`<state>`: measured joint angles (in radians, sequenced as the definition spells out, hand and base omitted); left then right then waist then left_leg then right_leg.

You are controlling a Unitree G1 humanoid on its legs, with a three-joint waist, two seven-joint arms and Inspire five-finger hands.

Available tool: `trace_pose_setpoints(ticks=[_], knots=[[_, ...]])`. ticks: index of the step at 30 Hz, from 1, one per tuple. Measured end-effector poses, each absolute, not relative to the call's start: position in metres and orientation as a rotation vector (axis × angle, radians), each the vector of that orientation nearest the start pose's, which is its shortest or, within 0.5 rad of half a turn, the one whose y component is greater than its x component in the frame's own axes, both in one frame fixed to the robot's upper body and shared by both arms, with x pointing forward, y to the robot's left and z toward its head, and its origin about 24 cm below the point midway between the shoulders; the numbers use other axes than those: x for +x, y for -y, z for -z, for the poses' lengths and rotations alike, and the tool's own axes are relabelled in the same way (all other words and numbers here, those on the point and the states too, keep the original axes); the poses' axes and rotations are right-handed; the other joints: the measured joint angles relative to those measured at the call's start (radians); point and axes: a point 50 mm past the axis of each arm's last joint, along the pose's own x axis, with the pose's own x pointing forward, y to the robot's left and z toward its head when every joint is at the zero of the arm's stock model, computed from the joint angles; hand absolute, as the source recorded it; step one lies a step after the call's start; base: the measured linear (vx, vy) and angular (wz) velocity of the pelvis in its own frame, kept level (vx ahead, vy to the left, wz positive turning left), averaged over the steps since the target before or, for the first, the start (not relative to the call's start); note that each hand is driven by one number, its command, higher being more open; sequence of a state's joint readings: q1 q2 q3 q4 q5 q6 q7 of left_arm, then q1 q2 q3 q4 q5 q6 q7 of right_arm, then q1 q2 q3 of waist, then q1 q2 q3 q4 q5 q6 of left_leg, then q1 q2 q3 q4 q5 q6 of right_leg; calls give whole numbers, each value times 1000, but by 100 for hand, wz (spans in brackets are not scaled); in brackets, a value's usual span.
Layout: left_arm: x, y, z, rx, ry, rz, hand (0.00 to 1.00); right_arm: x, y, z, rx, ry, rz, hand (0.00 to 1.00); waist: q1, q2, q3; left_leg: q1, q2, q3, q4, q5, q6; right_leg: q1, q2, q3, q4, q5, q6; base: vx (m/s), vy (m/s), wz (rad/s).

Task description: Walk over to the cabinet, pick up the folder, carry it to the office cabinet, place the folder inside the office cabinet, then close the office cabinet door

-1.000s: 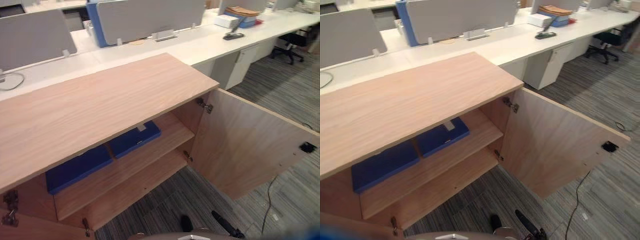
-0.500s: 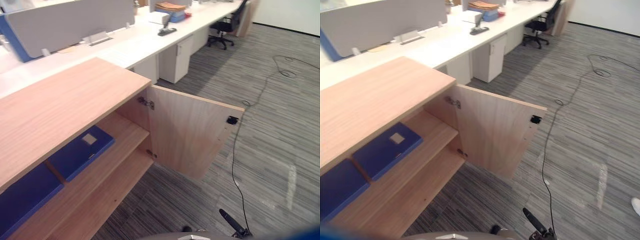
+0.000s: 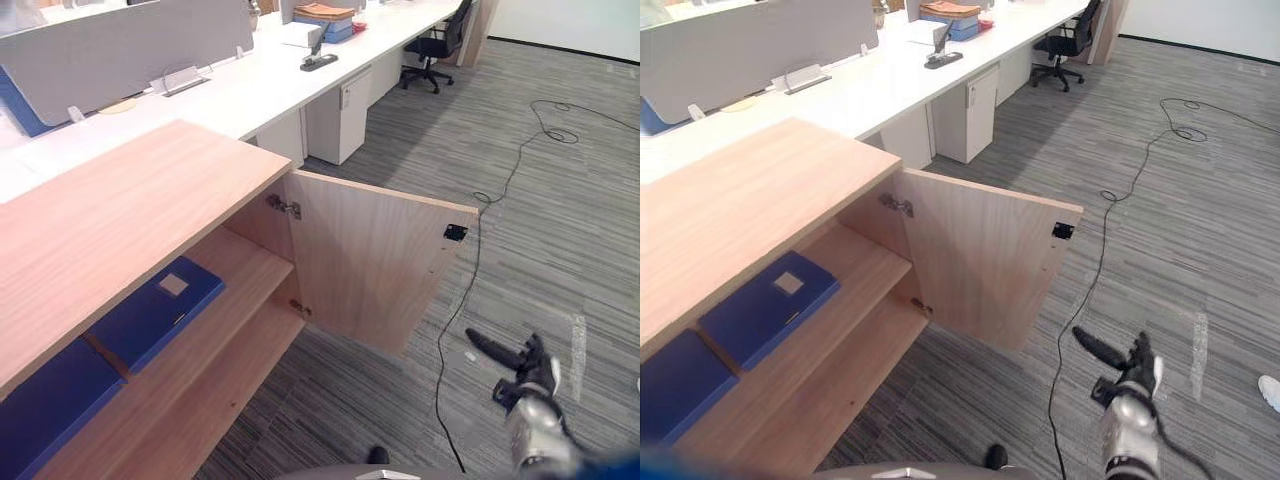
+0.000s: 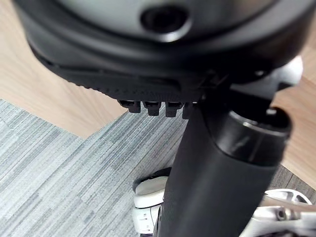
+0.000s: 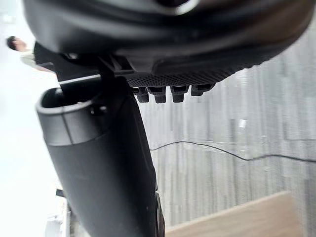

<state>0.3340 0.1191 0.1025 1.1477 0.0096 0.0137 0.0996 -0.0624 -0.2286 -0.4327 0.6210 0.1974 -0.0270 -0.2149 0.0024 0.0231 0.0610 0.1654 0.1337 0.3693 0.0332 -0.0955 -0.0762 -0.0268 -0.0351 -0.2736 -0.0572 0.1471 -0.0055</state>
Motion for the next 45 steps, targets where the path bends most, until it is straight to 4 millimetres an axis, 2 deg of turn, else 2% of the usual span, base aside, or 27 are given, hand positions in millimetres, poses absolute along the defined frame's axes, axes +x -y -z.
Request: trace_pose_setpoints(ticks=[1,3,4,8,13,18,20,23,26,30,36,39,41,42,44,45], knots=[[-37,-214,170,100,-1477,-314,100,205,312,46,58,-426,727,100,1,0,0,0,-1,-2,0,0,0,2,-1,0,-4,3,-1,-145,1,12],[-36,-214,170,97,-1472,-311,100,232,316,22,18,-339,690,100,4,-1,2,-8,-10,-18,0,-1,-1,6,-8,0,-29,22,3,-145,11,2],[-36,-214,170,96,-1472,-309,100,238,316,17,9,-320,679,100,4,-1,3,-10,-11,-24,0,-1,-1,5,-10,-1,-29,23,4,-156,-7,4],[-33,-213,171,69,-1460,-310,100,278,308,-12,-65,-241,574,100,15,3,12,-26,-18,-58,1,-8,-7,-5,-17,3,-32,24,5,-129,-16,6],[-29,-209,172,33,-1444,-321,100,305,302,-22,-131,-269,470,100,39,16,25,-42,-21,-85,5,-3,-10,-10,-18,1,-32,26,5,-26,-4,12],[-23,-206,172,19,-1426,-307,100,326,295,-32,-130,-283,418,100,43,31,42,-45,-32,-122,6,14,14,-6,-24,-22,-28,32,0,45,37,14],[-19,-206,172,10,-1414,-310,100,337,294,-44,-121,-270,419,100,45,34,59,-47,-38,-140,6,17,17,-3,-31,-30,-28,35,1,12,52,11],[-17,-204,173,0,-1406,-314,100,342,300,-52,-140,-274,435,100,45,35,68,-48,-48,-161,6,18,19,-1,-40,-33,-28,39,5,-18,78,7],[-14,-203,172,-12,-1384,-319,100,350,312,-74,-176,-244,443,100,41,37,95,-51,-62,-192,3,18,19,8,-55,-46,-28,44,12,-71,62,15],[-11,-203,172,-13,-1369,-319,100,356,320,-92,-180,-220,462,100,42,35,111,-55,-70,-206,0,17,17,9,-67,-55,-32,49,15,-77,44,9],[-10,-203,172,-15,-1362,-316,100,357,324,-97,-198,-222,447,100,41,35,117,-56,-68,-219,-11,24,10,10,-67,-67,-29,48,14,-17,16,6],[-10,-203,172,-15,-1362,-312,100,357,321,-97,-359,-248,380,100,35,36,121,-51,-67,-217,-13,24,10,11,-65,-64,-28,48,14,21,28,-4],[-11,-206,171,-1,-1365,-295,100,350,315,-91,-621,-260,243,100,25,31,123,-44,-62,-205,-15,23,9,12,-56,-50,-28,47,13,35,37,-17],[-12,-207,171,0,-1366,-290,100,348,311,-90,-684,-257,195,100,19,29,125,-42,-59,-198,-15,23,9,12,-53,-45,-28,46,12,23,19,-28],[-14,-214,170,27,-1377,-272,100,338,287,-77,-875,-273,-59,100,-10,16,124,-26,-40,-163,-12,18,3,9,-31,-13,-28,43,7,22,-2,-43],[-14,-215,170,36,-1379,-265,100,336,285,-75,-883,-279,-86,100,-12,15,123,-25,-37,-159,-11,17,1,9,-27,-10,-28,42,6,25,-33,-54]])
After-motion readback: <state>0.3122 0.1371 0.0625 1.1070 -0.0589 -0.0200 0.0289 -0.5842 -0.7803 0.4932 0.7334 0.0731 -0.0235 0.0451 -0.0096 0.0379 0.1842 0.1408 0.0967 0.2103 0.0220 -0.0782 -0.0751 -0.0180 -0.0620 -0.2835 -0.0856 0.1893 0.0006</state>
